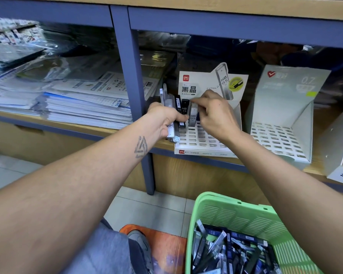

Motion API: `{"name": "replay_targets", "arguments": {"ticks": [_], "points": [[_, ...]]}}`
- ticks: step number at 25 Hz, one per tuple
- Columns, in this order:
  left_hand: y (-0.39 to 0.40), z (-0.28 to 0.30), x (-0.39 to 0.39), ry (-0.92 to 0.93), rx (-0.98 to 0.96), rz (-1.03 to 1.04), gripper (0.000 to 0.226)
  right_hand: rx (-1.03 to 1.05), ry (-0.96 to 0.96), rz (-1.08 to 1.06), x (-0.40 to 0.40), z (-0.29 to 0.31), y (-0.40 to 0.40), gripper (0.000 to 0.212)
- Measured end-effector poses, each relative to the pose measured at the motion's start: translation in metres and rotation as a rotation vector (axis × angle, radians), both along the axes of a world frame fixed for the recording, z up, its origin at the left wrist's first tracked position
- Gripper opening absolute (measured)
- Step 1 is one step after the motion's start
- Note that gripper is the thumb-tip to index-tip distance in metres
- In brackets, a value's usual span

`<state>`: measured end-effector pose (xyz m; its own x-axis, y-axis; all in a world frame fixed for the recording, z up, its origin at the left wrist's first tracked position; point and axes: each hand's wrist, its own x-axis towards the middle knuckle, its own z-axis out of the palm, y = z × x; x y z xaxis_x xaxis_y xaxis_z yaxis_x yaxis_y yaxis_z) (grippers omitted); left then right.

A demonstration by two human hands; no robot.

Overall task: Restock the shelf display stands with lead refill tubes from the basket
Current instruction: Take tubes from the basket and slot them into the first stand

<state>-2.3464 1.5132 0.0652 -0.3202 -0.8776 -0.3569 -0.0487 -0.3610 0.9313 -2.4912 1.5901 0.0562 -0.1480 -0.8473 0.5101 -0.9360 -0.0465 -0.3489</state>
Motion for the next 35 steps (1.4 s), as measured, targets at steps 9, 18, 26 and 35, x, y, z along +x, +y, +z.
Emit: {"name": "replay_targets", "arguments": {"ticks": [9,18,26,35], "points": [[0.034,0.021,0.003,0.053,0.003,-0.197,0.041,0.187,-1.072,0.014,0.013,0.015,0.01,0.009],[0.03,0.015,-0.001,0.023,0.028,-0.17,0.03,0.042,-1.242,-0.025,-0.018,0.015,0.024,0.004],[0.027,0.014,-0.006,0.131,0.09,-0.134,0.037,0.233,-1.263,0.152,-0.028,-0.002,0.036,0.027],[0.02,0.008,0.0,-0.089,0.016,-0.104,0.04,0.019,-1.432,0.115,-0.029,-0.004,0.027,0.022]]}}
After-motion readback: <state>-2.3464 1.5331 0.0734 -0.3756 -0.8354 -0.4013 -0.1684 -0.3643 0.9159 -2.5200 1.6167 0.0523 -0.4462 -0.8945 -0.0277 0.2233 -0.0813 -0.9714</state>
